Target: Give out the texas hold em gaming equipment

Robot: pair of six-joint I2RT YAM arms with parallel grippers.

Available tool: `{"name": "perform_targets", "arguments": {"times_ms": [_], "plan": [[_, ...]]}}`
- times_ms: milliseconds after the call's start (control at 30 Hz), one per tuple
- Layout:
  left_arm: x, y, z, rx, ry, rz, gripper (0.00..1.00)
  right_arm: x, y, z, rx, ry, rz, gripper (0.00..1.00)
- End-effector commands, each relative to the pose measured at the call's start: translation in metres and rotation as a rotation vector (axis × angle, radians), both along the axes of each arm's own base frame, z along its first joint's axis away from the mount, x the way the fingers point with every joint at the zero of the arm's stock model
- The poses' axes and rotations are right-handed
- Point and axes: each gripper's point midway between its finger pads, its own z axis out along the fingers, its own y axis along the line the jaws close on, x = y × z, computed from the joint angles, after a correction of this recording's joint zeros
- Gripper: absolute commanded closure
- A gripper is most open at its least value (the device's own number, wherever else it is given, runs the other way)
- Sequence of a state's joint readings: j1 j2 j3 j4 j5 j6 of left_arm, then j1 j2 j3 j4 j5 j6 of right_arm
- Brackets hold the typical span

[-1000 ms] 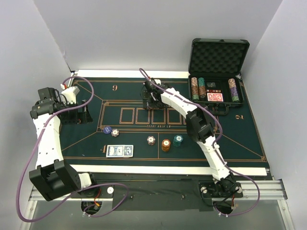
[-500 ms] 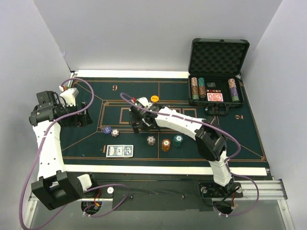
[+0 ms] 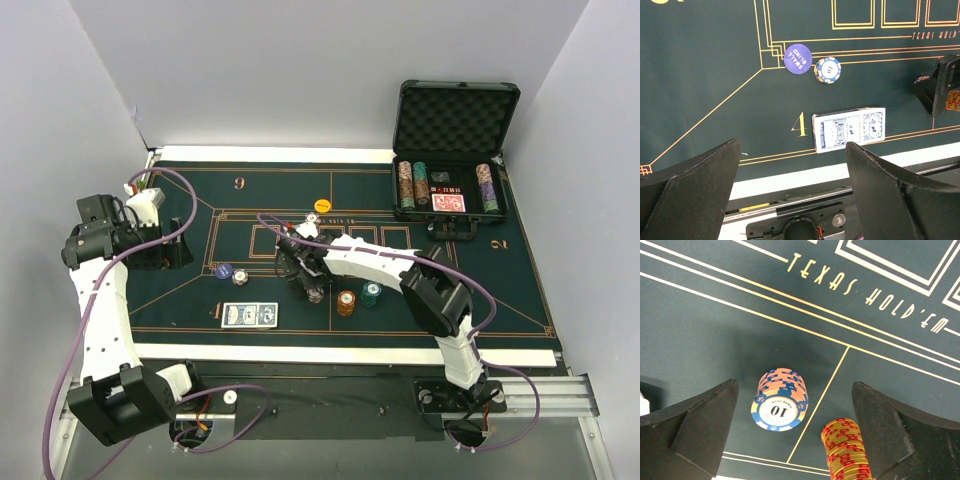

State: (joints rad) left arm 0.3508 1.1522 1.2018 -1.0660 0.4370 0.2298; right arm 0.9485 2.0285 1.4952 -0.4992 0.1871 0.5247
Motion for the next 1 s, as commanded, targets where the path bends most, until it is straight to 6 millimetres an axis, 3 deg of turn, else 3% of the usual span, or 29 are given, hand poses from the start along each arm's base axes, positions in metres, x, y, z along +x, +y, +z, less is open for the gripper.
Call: {"name": "perform_targets", "arguments": {"times_ms": [0,567,967], "plan": [[-0.002,0.002,0.008,0.017,-0.03,0.002,0.04,-0.006,0.001,0.004,0.005,-0.007,-0.007,0.11],[-0.003,0.004,0.008,0.03,-0.035,0.008,0.04,-0.021,-0.001,-0.018,-0.015,0.038,-0.003,0.39],[-0.004,0.004,0.007,0.034,-0.032,0.01,0.04,-0.019,0.0,-0.016,-0.007,0.031,-0.005,0.53]]}}
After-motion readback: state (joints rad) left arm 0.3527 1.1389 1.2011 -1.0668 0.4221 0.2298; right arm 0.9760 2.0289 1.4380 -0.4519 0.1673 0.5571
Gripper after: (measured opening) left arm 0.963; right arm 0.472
